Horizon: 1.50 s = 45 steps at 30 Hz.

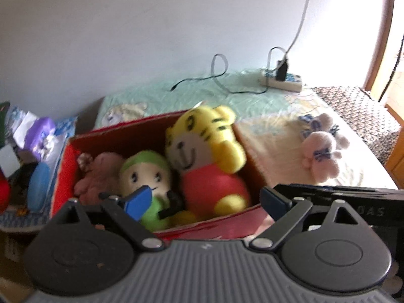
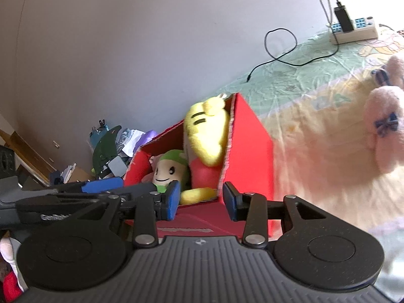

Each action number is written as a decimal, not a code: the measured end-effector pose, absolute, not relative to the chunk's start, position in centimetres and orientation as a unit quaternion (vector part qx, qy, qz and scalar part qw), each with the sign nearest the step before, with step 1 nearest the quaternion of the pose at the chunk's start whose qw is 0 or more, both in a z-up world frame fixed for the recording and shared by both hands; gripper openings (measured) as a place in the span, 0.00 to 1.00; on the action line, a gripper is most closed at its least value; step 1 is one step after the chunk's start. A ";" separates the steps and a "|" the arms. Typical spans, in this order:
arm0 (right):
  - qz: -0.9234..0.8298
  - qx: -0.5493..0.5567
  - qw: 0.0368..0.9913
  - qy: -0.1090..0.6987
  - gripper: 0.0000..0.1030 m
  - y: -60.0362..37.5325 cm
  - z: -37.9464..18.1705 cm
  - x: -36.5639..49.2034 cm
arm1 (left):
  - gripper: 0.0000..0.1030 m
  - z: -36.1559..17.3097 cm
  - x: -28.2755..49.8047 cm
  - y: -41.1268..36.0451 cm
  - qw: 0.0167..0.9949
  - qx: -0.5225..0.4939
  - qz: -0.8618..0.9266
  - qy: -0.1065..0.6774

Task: Organize objects
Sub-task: 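Move the right tool back to the white bunny plushes, then grasp the white bunny plush's ear with the right tool and lift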

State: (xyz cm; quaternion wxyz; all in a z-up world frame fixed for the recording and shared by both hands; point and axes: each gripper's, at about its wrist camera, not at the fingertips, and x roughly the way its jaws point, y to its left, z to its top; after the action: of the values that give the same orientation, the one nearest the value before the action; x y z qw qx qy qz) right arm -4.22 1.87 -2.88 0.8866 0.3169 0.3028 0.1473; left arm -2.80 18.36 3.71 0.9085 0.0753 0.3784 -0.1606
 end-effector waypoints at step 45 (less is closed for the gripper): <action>0.039 0.437 0.813 0.382 0.58 -21.6 -12.1 0.7 | 0.73 -10.0 7.5 -6.1 0.799 0.020 -0.286 0.528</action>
State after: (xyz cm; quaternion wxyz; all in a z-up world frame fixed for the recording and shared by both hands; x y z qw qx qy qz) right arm 0.74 -21.57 -12.08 0.8135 0.4368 0.3821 0.0386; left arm 7.51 -6.14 -10.03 0.7995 0.0195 0.5281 -0.2857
